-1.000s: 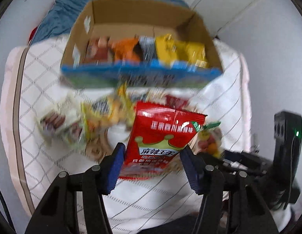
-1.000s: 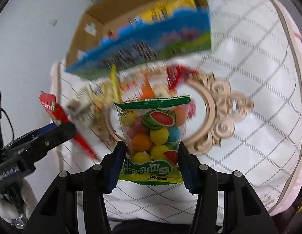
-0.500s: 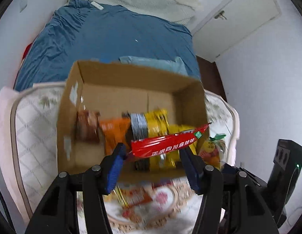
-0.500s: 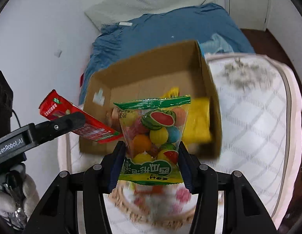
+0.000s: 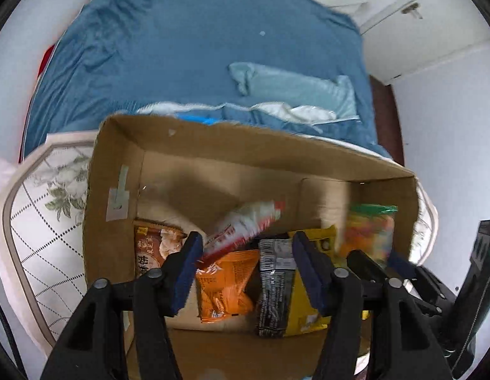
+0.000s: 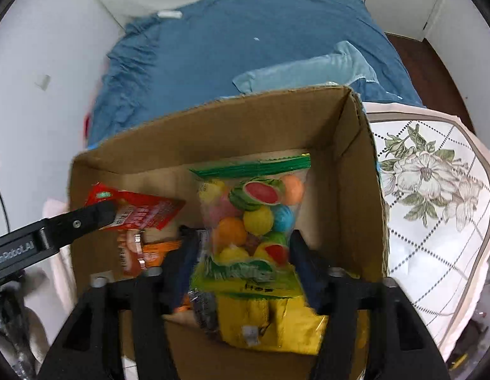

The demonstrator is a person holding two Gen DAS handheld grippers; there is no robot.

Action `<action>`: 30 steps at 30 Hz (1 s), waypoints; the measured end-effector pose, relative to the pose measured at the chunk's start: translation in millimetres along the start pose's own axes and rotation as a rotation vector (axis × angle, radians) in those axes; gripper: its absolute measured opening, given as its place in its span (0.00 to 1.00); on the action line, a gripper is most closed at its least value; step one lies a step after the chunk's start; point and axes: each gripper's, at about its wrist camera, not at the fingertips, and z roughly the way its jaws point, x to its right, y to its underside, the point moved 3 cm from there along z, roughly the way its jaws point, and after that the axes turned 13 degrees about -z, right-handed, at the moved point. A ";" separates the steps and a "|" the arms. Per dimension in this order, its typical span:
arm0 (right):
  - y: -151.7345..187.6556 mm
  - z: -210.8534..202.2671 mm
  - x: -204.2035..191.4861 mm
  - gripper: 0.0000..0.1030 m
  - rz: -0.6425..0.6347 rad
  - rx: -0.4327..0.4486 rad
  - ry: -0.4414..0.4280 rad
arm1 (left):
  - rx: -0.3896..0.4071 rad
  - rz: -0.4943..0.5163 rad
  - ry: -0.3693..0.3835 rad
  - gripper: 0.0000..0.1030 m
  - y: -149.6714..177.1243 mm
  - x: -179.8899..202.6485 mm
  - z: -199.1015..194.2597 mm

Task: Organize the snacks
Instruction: 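Carry the red spicy packet and candy bag into the box and release, then withdraw both tools from the box toward the remaining snacks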

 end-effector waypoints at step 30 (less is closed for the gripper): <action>87.0 -80.9 -37.5 0.95 -0.112 0.155 0.030 | 0.382 0.120 -0.101 0.95 105.1 -19.6 -100.1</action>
